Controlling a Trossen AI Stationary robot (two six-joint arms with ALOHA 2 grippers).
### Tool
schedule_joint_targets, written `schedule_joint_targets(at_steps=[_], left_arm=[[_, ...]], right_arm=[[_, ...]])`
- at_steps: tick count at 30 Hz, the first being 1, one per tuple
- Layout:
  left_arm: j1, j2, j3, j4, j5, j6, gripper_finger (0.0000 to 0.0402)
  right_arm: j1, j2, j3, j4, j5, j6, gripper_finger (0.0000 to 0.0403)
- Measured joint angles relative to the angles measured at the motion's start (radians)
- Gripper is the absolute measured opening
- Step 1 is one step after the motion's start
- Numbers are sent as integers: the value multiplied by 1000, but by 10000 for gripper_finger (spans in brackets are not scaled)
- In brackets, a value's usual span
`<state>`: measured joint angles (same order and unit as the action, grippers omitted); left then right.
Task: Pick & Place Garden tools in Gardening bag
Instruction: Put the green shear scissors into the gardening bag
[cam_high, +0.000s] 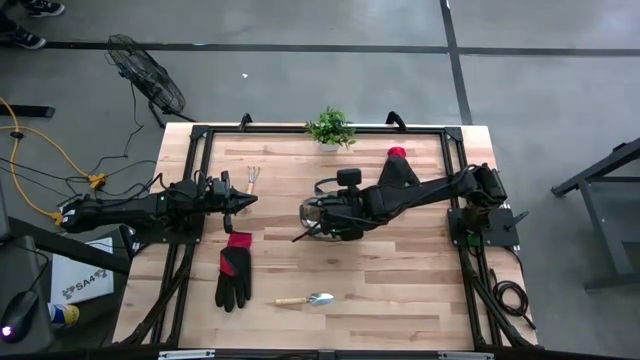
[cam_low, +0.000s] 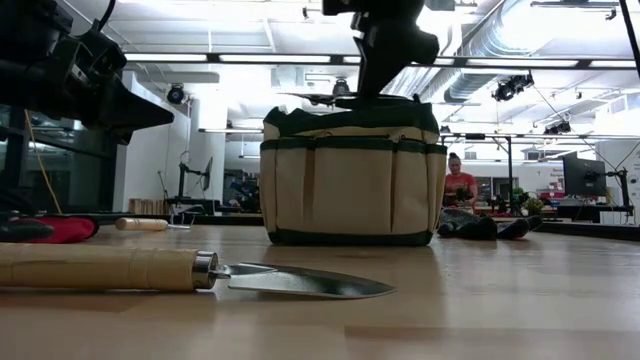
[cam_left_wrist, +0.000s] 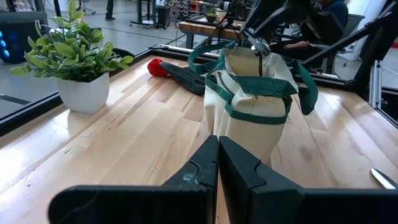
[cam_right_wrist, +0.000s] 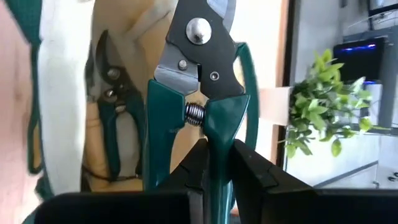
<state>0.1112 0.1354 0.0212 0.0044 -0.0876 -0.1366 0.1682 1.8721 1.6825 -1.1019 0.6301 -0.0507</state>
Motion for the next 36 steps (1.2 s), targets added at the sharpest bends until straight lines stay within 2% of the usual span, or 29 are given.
schedule_joint_targets(at_steps=[5, 13, 36], left_arm=[[0, 0, 0, 0, 0, 0, 10], [0, 0, 0, 0, 0, 0, 10], [0, 0, 0, 0, 0, 0, 10]], right_arm=[[2, 0, 0, -2, -71, -26, 32], [-15, 0, 0, -2, -128, -30, 32], [-82, 0, -30, 1, -232, -114, 32]])
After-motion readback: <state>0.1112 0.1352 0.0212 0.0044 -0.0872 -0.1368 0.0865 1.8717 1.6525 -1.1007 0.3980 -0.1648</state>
